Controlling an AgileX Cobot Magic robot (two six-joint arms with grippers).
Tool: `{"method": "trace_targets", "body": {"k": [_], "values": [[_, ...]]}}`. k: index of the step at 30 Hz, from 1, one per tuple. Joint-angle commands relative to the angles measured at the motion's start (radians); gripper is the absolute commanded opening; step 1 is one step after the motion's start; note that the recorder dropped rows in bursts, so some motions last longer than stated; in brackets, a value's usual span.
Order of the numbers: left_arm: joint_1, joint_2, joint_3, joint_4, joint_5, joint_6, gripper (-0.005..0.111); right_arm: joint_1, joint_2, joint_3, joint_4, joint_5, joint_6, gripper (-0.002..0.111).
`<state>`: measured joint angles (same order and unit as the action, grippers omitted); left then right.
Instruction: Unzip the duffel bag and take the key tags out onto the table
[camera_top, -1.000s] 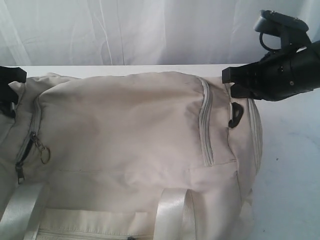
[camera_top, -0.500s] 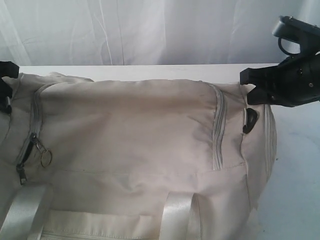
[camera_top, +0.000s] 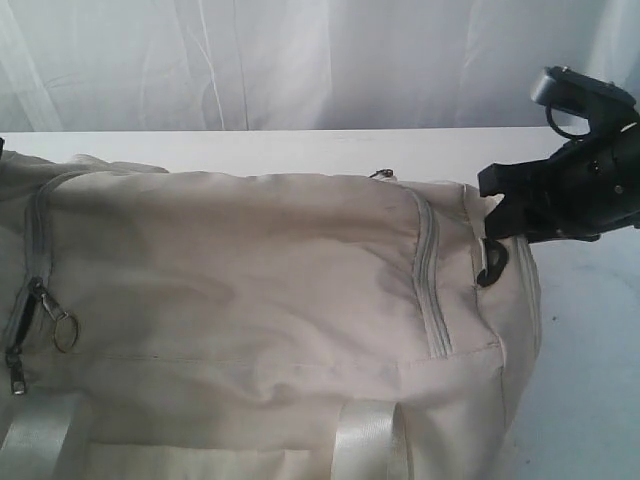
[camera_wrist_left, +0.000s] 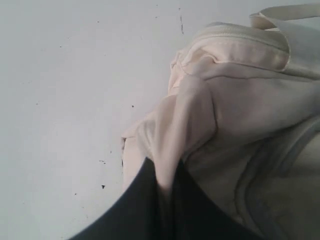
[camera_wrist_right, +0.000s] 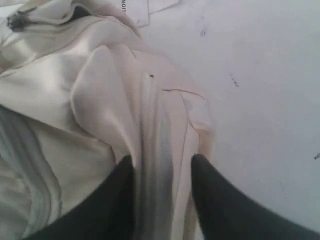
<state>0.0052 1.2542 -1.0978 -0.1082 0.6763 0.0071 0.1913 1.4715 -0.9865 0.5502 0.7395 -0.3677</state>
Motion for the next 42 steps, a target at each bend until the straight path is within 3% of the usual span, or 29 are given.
{"method": "trace_targets", "body": {"k": [1, 3, 10, 16, 19, 26, 29, 34, 42], "values": [[0.013, -0.032, -0.007, 0.076, -0.005, -0.007, 0.000, -0.014, 0.005, 0.000, -0.046, 0.007, -0.011, 0.068], [0.013, -0.030, -0.007, 0.076, -0.003, -0.007, 0.000, -0.014, -0.001, 0.000, -0.046, 0.009, -0.011, 0.075], [0.013, -0.030, -0.007, 0.081, -0.005, -0.007, 0.000, -0.012, -0.097, 0.000, -0.041, 0.028, -0.012, 0.075], [0.013, -0.032, -0.007, 0.084, -0.006, -0.007, 0.000, -0.012, -0.208, 0.000, 0.080, 0.076, -0.035, 0.075], [0.013, -0.034, -0.007, 0.084, -0.002, -0.007, 0.010, -0.012, -0.273, 0.000, 0.115, 0.112, -0.052, 0.075], [0.013, -0.064, -0.007, 0.058, -0.005, -0.007, 0.060, -0.012, -0.414, 0.000, 0.239, 0.205, -0.120, 0.075], [0.013, -0.105, -0.008, 0.058, -0.013, -0.007, 0.073, -0.012, -0.460, 0.000, 0.347, 0.283, -0.215, 0.075], [0.013, -0.210, -0.008, 0.058, 0.031, -0.007, 0.075, 0.043, -0.494, 0.000, 0.471, 0.364, -0.340, 0.075], [0.013, -0.402, -0.008, 0.075, 0.288, -0.007, 0.075, 0.191, -0.498, 0.000, 0.476, 0.334, -0.379, 0.068]]}}
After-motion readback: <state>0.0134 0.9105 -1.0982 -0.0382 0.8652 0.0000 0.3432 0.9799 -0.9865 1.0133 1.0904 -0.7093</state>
